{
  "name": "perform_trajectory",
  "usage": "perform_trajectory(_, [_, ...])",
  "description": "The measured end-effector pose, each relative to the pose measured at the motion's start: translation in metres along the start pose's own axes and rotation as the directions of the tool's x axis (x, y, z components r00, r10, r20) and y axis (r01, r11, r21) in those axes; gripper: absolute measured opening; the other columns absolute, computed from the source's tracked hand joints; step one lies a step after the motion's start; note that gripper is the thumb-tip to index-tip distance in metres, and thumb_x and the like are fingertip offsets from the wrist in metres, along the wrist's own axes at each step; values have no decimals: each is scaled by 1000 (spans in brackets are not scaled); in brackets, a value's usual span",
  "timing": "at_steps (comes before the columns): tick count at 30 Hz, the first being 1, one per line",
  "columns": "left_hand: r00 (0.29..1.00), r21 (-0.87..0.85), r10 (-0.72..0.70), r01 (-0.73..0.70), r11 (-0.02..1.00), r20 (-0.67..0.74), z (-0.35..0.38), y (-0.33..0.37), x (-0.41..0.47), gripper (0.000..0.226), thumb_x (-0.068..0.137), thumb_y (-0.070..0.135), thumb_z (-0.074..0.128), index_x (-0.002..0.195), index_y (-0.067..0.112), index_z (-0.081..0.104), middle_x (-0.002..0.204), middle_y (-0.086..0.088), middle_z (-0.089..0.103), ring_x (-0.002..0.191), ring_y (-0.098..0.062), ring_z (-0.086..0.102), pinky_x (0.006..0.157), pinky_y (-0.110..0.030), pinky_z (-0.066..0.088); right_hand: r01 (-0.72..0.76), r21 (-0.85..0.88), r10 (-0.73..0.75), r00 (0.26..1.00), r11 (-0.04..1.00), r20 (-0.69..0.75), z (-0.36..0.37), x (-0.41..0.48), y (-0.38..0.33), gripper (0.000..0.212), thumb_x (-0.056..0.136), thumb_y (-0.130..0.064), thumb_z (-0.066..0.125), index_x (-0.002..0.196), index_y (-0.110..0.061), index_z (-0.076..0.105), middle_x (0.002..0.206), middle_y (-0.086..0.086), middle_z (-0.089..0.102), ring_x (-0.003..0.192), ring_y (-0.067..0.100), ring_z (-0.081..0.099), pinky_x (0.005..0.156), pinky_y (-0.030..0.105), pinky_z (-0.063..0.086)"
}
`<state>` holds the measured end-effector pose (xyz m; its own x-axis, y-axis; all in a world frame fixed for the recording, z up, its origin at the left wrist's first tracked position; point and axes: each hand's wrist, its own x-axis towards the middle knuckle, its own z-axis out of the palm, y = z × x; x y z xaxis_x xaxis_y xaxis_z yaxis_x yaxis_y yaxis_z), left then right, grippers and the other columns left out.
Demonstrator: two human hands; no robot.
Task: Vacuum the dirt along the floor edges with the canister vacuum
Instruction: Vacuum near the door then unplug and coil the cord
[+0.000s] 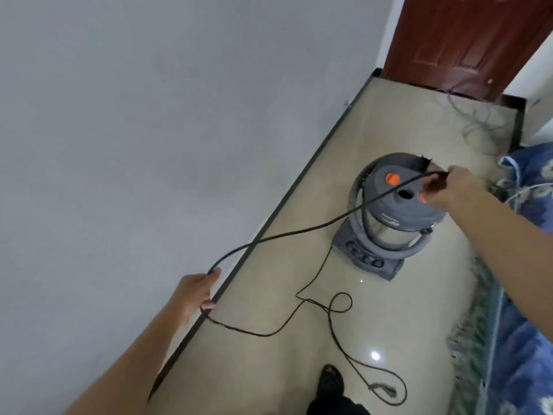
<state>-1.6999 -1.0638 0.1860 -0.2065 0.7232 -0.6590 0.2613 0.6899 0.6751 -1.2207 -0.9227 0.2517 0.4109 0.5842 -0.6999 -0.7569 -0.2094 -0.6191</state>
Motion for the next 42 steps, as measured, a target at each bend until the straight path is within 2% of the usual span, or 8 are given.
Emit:
perform_trajectory(8, [956,-251,188,-130,959,224,31,150,-15,34,101,36,44,95,9,63,53,3,21,43,-11,18,45,-25,18,-268,-177,271,963,947,-5,-55,54,88,27,104,-17,40,89,1,55,55,14,66,44,22,65,40,25,53])
perform_trajectory(12, [911,-421,280,-135,897,304,50,193,-20,25,98,22,43,95,7,62,54,2,28,40,-8,23,38,-20,21,-292,-435,351,935,852,59,-42,43,122,37,102,-36,47,114,-2,52,104,22,68,78,30,67,61,35,59])
perform_trajectory(18, [844,-527,330,-68,847,422,69,240,-26,24,97,15,39,93,6,60,54,2,28,40,-8,23,39,-21,18,391,-848,464,714,358,525,-3,-22,213,84,82,-2,64,152,-29,27,149,7,36,108,13,49,76,18,47])
perform_trajectory(22, [858,-471,333,-124,873,392,65,256,-9,17,96,13,42,98,6,58,55,0,32,42,-11,27,39,-22,28,505,-821,499,656,267,566,21,-53,264,44,83,-29,74,124,-31,58,126,-7,53,117,12,51,100,26,42])
perform_trajectory(26, [934,-472,286,-157,867,214,27,267,29,18,95,13,54,77,11,54,52,0,43,46,-13,42,54,-28,48,475,-865,406,767,161,497,19,-47,277,30,98,-43,50,77,-24,59,84,1,64,81,18,62,70,27,45])
perform_trajectory(31, [990,-423,140,-122,898,11,-31,266,93,6,95,-1,51,89,-3,54,70,-14,57,53,-23,63,66,-40,60,278,-936,10,958,215,287,-26,-31,247,45,98,-46,50,77,-9,65,70,3,70,66,20,65,70,33,51])
perform_trajectory(36, [978,-121,188,-198,973,-88,-43,235,141,49,91,-2,48,139,-2,39,78,-19,64,80,-38,68,83,-51,56,247,-816,-413,911,522,11,-33,-40,175,43,98,-34,55,78,4,63,60,11,57,59,27,54,61,36,45])
perform_trajectory(42, [849,538,251,-496,681,465,-31,187,149,51,91,57,51,78,8,56,69,-6,72,72,-22,65,72,-33,46,413,-602,-616,768,684,-174,11,-54,64,32,95,-27,52,67,-15,45,53,4,40,43,17,34,37,20,29])
